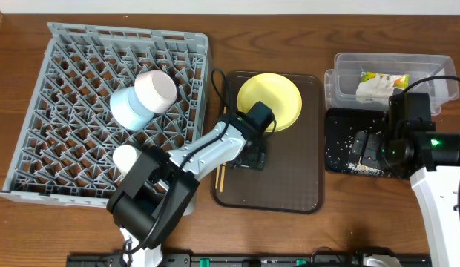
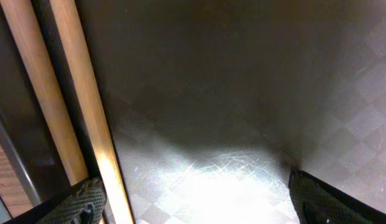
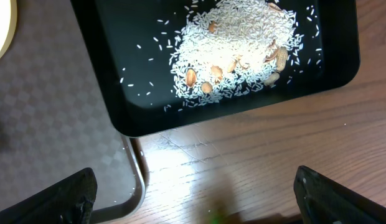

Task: Sort waste into correct bins and load items into the dishwasher
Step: 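Close the left gripper on the chopsticks and lift them, then carry the chopsticks left and stand them in the dish rack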

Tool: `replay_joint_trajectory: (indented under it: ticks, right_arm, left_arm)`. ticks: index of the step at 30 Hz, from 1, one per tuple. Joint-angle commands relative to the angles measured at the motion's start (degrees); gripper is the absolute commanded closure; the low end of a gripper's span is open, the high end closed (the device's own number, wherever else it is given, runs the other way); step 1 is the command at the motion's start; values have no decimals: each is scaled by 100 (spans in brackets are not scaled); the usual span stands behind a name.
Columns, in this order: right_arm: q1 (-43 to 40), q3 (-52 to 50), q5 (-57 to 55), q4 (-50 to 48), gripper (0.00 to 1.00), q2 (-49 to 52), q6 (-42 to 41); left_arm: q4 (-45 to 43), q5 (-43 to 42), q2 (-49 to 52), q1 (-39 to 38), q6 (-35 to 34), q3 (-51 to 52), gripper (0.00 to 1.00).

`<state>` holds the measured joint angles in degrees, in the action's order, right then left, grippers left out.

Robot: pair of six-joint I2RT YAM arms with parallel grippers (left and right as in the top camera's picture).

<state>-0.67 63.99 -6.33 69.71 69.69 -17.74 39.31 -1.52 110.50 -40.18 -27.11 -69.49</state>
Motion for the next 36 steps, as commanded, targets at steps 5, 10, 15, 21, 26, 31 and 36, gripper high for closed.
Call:
replay_joint_trajectory:
  ticks: [5, 10, 15, 21, 26, 31, 36]
  right_arm:
    - [-87, 85, -70, 20, 2, -15, 17]
    - [-87, 85, -70, 22, 2, -15, 17]
    - [-87, 85, -72, 35, 2, -15, 17]
    - [-87, 85, -72, 57, 2, -15, 20]
    - [-87, 85, -72, 55, 2, -15, 20]
    - [-87, 85, -72, 55, 2, -15, 20]
    - [-87, 85, -70, 55, 2, -15, 20]
  left_arm:
    - [-9, -28, 85, 17, 0, 114, 57]
    - [-42, -192, 85, 20, 0, 114, 76]
    - [-17, -186, 17, 26, 33, 107, 91]
    - [398, 142, -472, 168, 184, -166, 94]
    - [586, 155, -1174, 459, 295, -267, 94]
    - [632, 157, -2041, 824, 901, -267, 94]
    - [824, 155, -2426, 1353, 1829, -267, 94]
